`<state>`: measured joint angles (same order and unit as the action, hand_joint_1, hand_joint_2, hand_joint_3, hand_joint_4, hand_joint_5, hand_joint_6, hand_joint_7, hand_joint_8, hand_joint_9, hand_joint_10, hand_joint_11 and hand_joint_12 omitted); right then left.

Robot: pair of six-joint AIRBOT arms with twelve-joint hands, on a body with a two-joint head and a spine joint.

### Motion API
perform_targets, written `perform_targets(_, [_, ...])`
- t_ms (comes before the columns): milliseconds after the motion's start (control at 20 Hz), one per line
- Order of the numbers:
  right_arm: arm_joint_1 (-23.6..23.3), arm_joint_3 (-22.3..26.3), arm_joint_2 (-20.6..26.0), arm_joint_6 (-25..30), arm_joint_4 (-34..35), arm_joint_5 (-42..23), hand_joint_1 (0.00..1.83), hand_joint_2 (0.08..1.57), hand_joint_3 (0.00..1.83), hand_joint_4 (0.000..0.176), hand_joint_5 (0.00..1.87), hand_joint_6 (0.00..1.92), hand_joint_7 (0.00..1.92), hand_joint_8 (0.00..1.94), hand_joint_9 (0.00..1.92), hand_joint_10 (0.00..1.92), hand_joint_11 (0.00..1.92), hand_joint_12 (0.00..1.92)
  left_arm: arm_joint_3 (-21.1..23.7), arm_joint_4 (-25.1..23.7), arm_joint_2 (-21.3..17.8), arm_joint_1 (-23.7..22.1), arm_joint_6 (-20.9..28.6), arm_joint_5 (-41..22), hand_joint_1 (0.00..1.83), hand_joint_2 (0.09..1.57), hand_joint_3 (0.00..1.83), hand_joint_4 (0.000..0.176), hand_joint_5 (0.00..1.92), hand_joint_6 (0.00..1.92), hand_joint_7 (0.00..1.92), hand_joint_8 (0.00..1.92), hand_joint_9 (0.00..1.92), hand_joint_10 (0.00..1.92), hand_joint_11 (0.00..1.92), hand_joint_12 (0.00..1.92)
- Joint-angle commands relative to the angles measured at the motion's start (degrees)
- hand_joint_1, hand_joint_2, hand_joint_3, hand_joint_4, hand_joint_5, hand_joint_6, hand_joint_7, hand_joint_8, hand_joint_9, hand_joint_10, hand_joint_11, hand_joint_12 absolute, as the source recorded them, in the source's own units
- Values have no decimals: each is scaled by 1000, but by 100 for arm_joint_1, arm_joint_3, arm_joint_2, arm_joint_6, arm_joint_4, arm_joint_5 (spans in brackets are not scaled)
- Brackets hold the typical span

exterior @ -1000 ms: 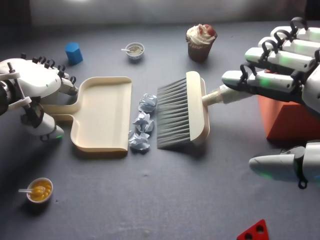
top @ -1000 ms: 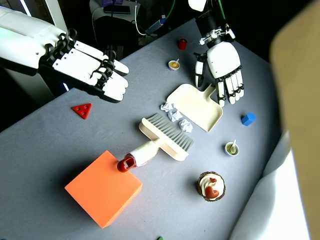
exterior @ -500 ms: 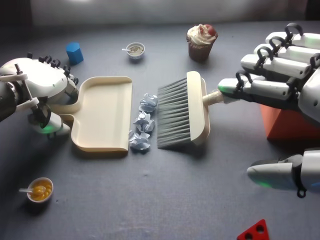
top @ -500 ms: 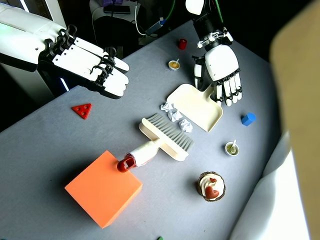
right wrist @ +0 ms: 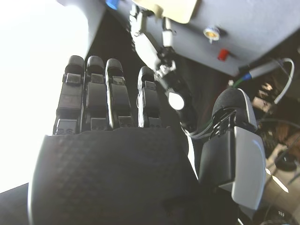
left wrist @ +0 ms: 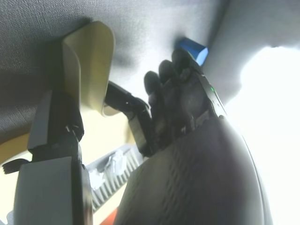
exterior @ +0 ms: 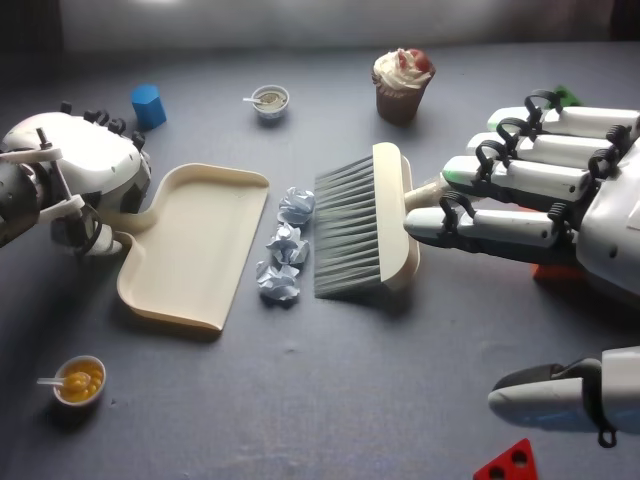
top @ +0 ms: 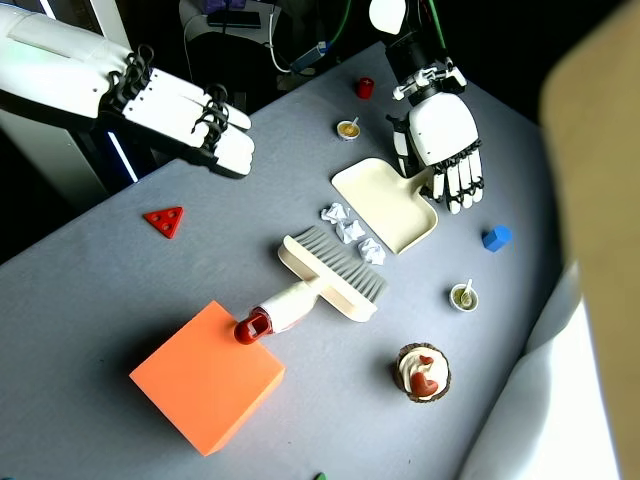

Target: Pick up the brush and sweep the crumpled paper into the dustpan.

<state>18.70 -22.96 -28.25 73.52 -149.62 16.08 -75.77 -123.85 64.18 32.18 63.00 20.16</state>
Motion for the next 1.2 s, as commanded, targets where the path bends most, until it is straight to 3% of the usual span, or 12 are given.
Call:
perform_targets(0, [-81,-19,44,34,-142,586,0,1031,3,0,89,1,113,1,117,0,109,9,-22,-100,18,-33,-53,183,1118,1134,0,0,953,1018,376,2,290,2,259,70])
perform_targets(150, [-72,-43,44,87,-142,730,0,1031,1,0,138,14,158,13,159,12,152,24,-53,-184,16,-112,-56,179,1120,1126,0,0,968,994,397,3,315,4,285,79])
perform_targets(400, [62,-87,70,896,-367,1506,0,1028,0,0,131,2,156,2,162,4,167,24,-179,-93,13,-478,-415,25,1098,1131,2,0,958,1013,384,1,301,0,284,74])
perform_targets(500, [95,-77,69,901,-380,1629,0,1030,1,0,147,9,168,7,169,6,173,25,-232,-93,16,-630,-513,-68,1077,1149,4,0,919,1076,375,2,297,0,260,62])
perform_targets(700, [211,-70,56,896,-379,1944,62,1039,3,0,123,1,147,1,159,2,169,21,-296,-120,17,-791,-562,-187,1105,1126,0,0,970,993,403,1,318,1,266,60])
perform_targets(800, [230,-71,53,833,-378,1944,235,1049,2,0,104,0,134,0,150,0,186,25,-233,274,-66,-195,-462,-63,1098,1138,1,0,943,1036,391,3,305,4,267,59])
perform_targets(850, [241,-75,40,771,-378,1944,235,1049,2,0,104,0,134,0,150,0,186,25,-242,182,-68,-164,-376,-80,1098,1138,1,0,943,1036,391,3,305,4,267,59])
perform_targets(1000, [285,-45,54,605,-339,1943,497,1009,0,0,104,1,143,2,166,2,220,33,-468,-355,152,-779,-378,-548,1076,1143,1,0,933,1054,405,1,322,2,262,53])
perform_targets(1150, [284,-48,30,465,-303,1944,716,1019,1,0,123,5,163,6,176,3,246,39,-508,-415,139,-820,-379,-492,1079,1145,2,0,930,1058,400,3,316,1,284,59])
